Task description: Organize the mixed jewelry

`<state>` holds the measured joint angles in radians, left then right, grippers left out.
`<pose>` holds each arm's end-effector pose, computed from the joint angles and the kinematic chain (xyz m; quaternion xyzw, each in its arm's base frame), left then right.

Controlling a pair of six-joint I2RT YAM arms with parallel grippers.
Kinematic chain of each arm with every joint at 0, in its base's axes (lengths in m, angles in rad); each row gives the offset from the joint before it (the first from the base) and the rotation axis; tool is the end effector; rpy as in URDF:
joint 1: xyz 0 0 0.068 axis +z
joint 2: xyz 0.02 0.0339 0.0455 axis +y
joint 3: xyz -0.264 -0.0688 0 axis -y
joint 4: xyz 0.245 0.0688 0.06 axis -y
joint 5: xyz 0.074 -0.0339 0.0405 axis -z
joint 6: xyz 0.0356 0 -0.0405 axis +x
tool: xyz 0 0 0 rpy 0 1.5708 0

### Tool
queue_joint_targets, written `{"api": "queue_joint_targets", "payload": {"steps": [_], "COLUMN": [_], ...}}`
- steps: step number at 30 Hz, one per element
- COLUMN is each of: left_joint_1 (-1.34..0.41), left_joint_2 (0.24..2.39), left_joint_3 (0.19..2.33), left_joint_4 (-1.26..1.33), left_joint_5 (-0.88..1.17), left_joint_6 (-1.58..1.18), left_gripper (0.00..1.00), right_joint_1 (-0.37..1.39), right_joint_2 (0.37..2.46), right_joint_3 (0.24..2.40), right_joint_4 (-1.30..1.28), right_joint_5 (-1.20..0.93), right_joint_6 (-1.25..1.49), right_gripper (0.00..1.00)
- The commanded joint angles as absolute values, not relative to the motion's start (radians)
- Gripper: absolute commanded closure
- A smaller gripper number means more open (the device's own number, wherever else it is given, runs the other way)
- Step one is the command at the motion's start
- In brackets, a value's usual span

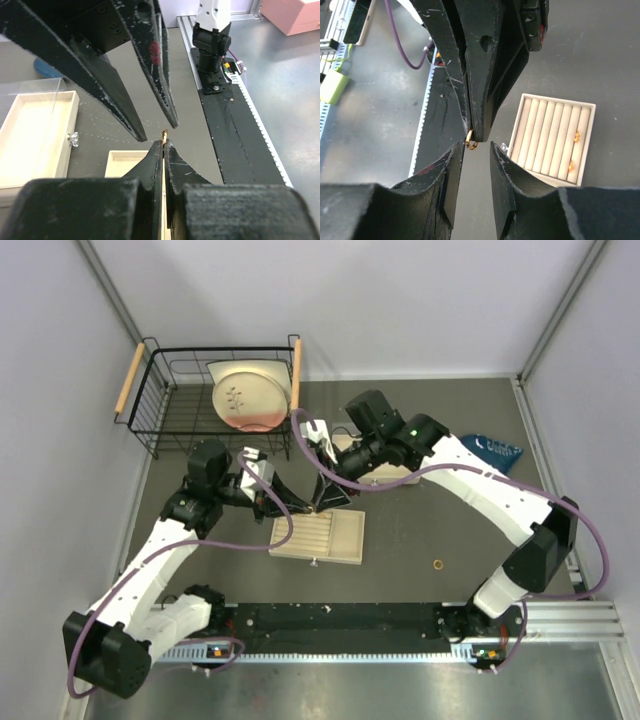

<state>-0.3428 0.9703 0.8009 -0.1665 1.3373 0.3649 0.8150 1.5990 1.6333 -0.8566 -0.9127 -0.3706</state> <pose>0.1768 -0.0999 0.3220 0.5584 0.4758 -0.5004 0.4598 0.2096 0.2634 0.3756 -0.6004 0.6030 0.4724 0.2297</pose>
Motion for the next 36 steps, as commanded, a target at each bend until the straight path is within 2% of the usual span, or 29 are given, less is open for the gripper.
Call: {"api": "queue_joint_targets", "payload": {"steps": [1, 8, 17, 20, 25, 29, 33, 34, 36], "left_joint_1": [-0.347, -0.347, -0.345, -0.347, -0.347, -0.345, -0.325, -0.316, -0.282], "left_joint_2": [0.957, 0.96, 0.962, 0.96, 0.96, 0.957, 0.948, 0.943, 0.94], "left_joint_3": [0.785, 0.764, 0.749, 0.745, 0.744, 0.742, 0.753, 0.759, 0.793], "left_joint_4": [0.024, 0.081, 0.107, 0.113, 0.121, 0.121, 0.109, 0.095, 0.031], "left_joint_5": [1.304, 1.24, 1.219, 1.218, 1.216, 1.216, 1.195, 1.177, 1.17], "left_joint_6": [0.206, 0.143, 0.107, 0.101, 0.092, 0.094, 0.094, 0.095, 0.113], "left_gripper": [1.0, 1.0, 1.0, 1.0, 1.0, 1.0, 0.82, 0.74, 0.7], "right_joint_1": [0.813, 0.813, 0.815, 0.815, 0.818, 0.818, 0.818, 0.819, 0.818], "right_joint_2": [1.537, 1.542, 1.551, 1.552, 1.555, 1.555, 1.548, 1.546, 1.542], "right_joint_3": [1.646, 1.644, 1.644, 1.641, 1.641, 1.641, 1.646, 1.646, 1.643], "right_joint_4": [-0.835, -0.804, -0.772, -0.767, -0.761, -0.758, -0.759, -0.759, -0.759], "right_joint_5": [-0.859, -0.809, -0.773, -0.77, -0.764, -0.721, -0.634, -0.618, -0.578], "right_joint_6": [-0.371, -0.331, -0.307, -0.302, -0.295, -0.291, -0.285, -0.284, -0.285], "right_gripper": [0.69, 0.69, 0.77, 0.82, 1.0, 1.0, 1.0, 1.0, 1.0]}}
